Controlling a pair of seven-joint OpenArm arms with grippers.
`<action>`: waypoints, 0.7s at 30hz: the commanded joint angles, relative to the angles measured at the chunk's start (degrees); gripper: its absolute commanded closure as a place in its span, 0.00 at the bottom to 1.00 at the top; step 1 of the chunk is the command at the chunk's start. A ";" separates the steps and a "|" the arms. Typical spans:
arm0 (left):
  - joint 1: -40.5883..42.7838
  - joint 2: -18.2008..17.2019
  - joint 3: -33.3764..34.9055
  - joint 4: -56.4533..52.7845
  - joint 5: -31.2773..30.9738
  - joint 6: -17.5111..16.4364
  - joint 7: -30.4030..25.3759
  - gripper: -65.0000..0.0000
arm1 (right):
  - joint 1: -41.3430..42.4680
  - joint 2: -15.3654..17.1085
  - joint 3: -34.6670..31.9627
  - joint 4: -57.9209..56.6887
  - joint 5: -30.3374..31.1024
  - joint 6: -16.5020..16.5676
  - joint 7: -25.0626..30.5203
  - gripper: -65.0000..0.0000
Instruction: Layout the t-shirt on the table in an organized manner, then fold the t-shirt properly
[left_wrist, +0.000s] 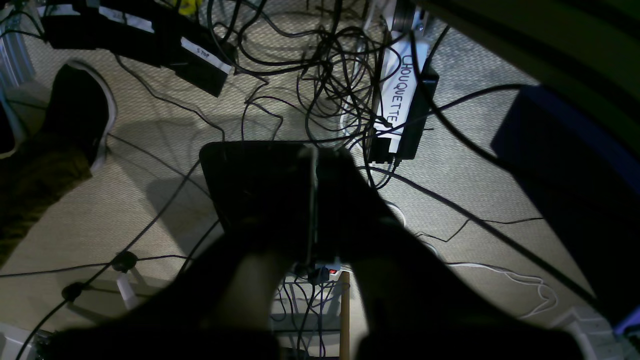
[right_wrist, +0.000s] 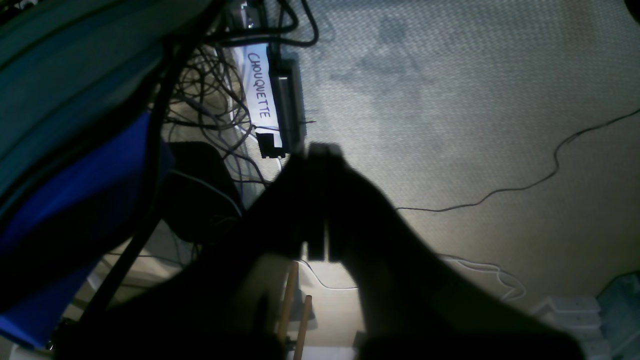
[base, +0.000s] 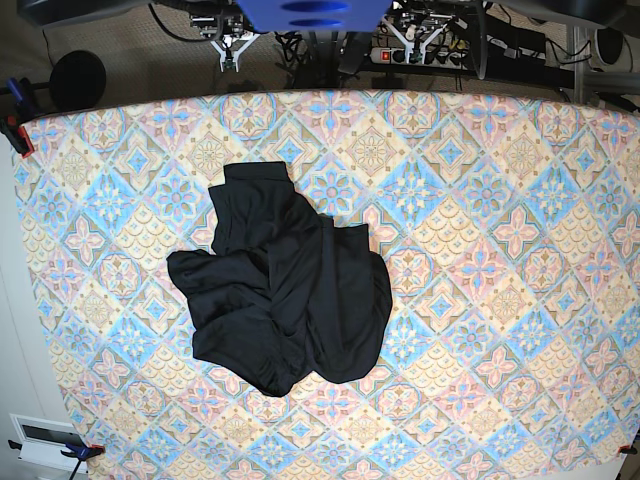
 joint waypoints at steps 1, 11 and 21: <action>0.40 0.14 -0.01 0.12 0.23 0.16 -0.23 1.00 | -0.14 0.32 -0.10 0.16 -0.12 -0.01 0.12 1.00; 1.80 -0.21 -0.01 0.20 0.23 0.16 -0.32 1.00 | -0.31 0.32 -0.10 0.16 -0.12 -0.01 0.12 1.00; 14.73 -4.96 0.25 17.00 0.40 0.16 0.12 1.00 | -12.27 5.33 -0.19 11.41 -0.20 0.08 0.12 1.00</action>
